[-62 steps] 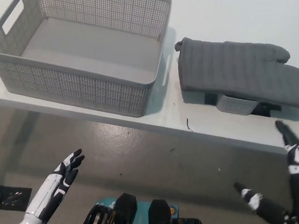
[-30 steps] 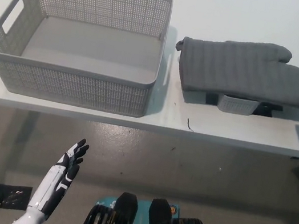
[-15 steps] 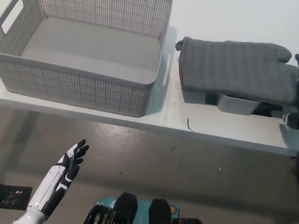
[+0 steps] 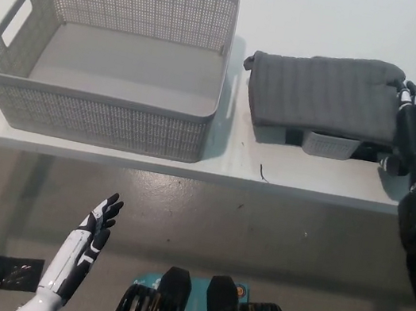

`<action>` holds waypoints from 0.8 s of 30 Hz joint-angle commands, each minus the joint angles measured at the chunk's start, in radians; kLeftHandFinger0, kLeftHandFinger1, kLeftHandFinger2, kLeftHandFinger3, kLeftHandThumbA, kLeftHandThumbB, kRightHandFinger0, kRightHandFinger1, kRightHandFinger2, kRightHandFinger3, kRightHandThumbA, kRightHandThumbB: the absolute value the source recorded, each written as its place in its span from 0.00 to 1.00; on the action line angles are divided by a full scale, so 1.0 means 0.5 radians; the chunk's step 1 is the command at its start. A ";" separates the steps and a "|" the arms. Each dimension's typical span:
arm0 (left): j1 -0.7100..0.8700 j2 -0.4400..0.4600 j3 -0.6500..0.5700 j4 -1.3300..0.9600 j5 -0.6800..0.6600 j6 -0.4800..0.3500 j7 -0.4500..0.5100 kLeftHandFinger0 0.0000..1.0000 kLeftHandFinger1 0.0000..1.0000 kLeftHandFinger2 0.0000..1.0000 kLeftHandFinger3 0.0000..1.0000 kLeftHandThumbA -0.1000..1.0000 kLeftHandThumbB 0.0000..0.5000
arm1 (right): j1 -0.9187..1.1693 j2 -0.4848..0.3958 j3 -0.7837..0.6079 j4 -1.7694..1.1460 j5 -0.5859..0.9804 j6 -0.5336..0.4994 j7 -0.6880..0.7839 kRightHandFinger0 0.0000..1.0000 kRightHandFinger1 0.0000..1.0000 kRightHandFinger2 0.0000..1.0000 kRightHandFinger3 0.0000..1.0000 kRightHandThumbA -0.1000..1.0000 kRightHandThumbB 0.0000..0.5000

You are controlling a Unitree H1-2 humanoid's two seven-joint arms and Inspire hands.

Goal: Usethe right hand to pick up a oven gloves on top of a leveled container and place it into another larger container on the left side

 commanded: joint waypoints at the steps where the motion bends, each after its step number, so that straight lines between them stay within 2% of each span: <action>1: -0.016 0.030 -0.006 -0.054 0.005 -0.079 -0.008 1.00 1.00 1.00 1.00 1.00 0.35 | -0.190 0.017 0.031 0.099 0.021 0.009 -0.139 1.00 1.00 1.00 1.00 1.00 0.99; 4: -0.019 0.030 -0.002 -0.053 -0.003 -0.079 -0.012 1.00 1.00 1.00 1.00 1.00 0.35 | -0.223 0.026 0.039 0.190 0.028 -0.019 -0.238 1.00 1.00 1.00 1.00 1.00 0.98; 6: -0.018 0.025 0.001 -0.049 -0.004 -0.079 -0.007 1.00 1.00 1.00 1.00 1.00 0.37 | -0.257 0.049 0.009 0.305 0.094 -0.121 -0.385 1.00 1.00 1.00 1.00 0.98 0.96; 7: -0.019 0.027 -0.002 -0.050 -0.002 -0.079 -0.007 1.00 1.00 1.00 1.00 1.00 0.37 | -0.268 0.070 -0.039 0.374 0.171 -0.241 -0.523 1.00 1.00 1.00 1.00 0.93 0.96; 8: -0.019 0.028 -0.004 -0.050 -0.002 -0.079 -0.007 1.00 1.00 1.00 1.00 1.00 0.37 | -0.277 0.098 -0.102 0.467 0.259 -0.425 -0.753 1.00 1.00 1.00 1.00 0.83 0.97; 9: -0.019 0.029 -0.005 -0.050 -0.003 -0.079 -0.007 1.00 1.00 1.00 1.00 1.00 0.36 | -0.283 0.107 -0.120 0.504 0.288 -0.490 -0.837 1.00 1.00 1.00 1.00 0.79 0.98; 10: -0.019 0.028 -0.003 -0.051 -0.001 -0.079 -0.007 1.00 1.00 1.00 1.00 1.00 0.36 | -0.310 0.147 -0.179 0.648 0.341 -0.697 -1.185 1.00 1.00 1.00 1.00 0.62 0.98; 11: -0.016 0.025 0.000 -0.055 -0.009 -0.078 -0.013 1.00 1.00 1.00 1.00 1.00 0.36 | -0.335 0.170 -0.207 0.755 0.364 -0.850 -1.428 0.98 0.84 0.84 0.91 0.49 0.90; 12: -0.015 0.024 0.002 -0.059 -0.005 -0.073 -0.012 1.00 1.00 1.00 1.00 1.00 0.37 | -0.366 0.204 -0.241 0.858 0.385 -0.970 -1.683 0.54 0.45 0.44 0.46 0.31 0.71; 13: -0.015 0.024 0.003 -0.061 -0.001 -0.072 -0.011 1.00 1.00 1.00 1.00 1.00 0.37 | -0.378 0.215 -0.250 0.894 0.392 -1.002 -1.762 0.34 0.34 0.42 0.42 0.26 0.74; 14: -0.016 0.026 0.002 -0.059 0.010 -0.074 -0.006 1.00 1.00 1.00 1.00 1.00 0.36 | -0.389 0.218 -0.241 0.921 0.387 -1.074 -1.843 0.01 0.03 0.22 0.13 0.01 0.52; 15: -0.017 0.028 0.001 -0.056 0.016 -0.079 -0.003 1.00 1.00 1.00 1.00 1.00 0.35 | -0.394 0.219 -0.238 0.935 0.390 -1.132 -1.875 0.00 0.02 0.29 0.19 0.00 0.41; 17: -0.017 0.021 0.001 -0.059 -0.001 -0.066 -0.013 1.00 1.00 1.00 1.00 1.00 0.38 | -0.385 0.205 -0.205 0.920 0.359 -1.118 -1.861 0.00 0.12 0.56 0.53 0.00 0.38; 18: -0.020 0.018 -0.003 -0.056 0.002 -0.065 -0.013 1.00 1.00 1.00 1.00 1.00 0.39 | -0.382 0.194 -0.197 0.924 0.358 -1.142 -1.858 0.00 0.16 0.60 0.57 0.00 0.39; 19: -0.020 0.020 -0.004 -0.050 0.002 -0.073 -0.014 1.00 1.00 1.00 1.00 1.00 0.37 | -0.378 0.184 -0.185 0.927 0.354 -1.164 -1.845 0.00 0.16 0.59 0.60 0.00 0.38; 22: -0.020 0.024 -0.006 -0.049 0.007 -0.079 -0.008 1.00 1.00 1.00 1.00 1.00 0.36 | -0.375 0.173 -0.176 0.939 0.356 -1.204 -1.873 0.00 0.15 0.61 0.64 0.00 0.36; 24: -0.015 0.023 -0.005 -0.054 0.013 -0.078 -0.008 1.00 1.00 1.00 1.00 1.00 0.36 | -0.372 0.169 -0.171 0.937 0.354 -1.225 -1.887 0.00 0.16 0.62 0.64 0.00 0.31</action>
